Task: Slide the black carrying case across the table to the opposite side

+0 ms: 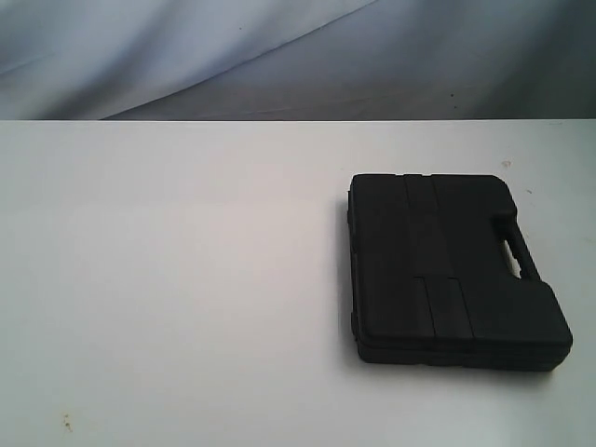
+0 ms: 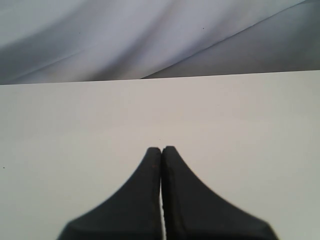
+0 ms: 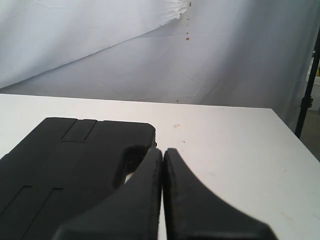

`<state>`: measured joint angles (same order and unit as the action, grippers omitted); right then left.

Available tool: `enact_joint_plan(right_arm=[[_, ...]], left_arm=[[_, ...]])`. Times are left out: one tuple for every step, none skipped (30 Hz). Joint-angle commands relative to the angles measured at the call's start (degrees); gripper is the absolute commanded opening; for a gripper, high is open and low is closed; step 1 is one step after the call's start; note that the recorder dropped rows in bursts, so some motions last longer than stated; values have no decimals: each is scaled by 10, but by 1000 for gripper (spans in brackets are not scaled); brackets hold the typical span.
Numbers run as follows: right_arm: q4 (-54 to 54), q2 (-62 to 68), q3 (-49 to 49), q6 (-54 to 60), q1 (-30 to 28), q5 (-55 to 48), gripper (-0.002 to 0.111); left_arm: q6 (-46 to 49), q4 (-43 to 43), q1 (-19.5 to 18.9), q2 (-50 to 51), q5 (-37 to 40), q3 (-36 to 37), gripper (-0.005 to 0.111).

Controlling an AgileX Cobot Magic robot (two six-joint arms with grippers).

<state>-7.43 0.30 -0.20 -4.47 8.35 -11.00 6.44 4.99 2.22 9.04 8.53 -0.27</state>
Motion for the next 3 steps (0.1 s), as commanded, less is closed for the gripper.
enact_joint_plan(right_arm=[[2,-3,2,-2,-3,0,0],[2,-3,2,-2,-3,0,0],[2,-3,2,-2,-3,0,0]], left_arm=[[-2,0,-1,-4,-8,3,0],[-2,0,-1,-4,-8,3,0],[-2,0,-1,-4,-8,3,0]])
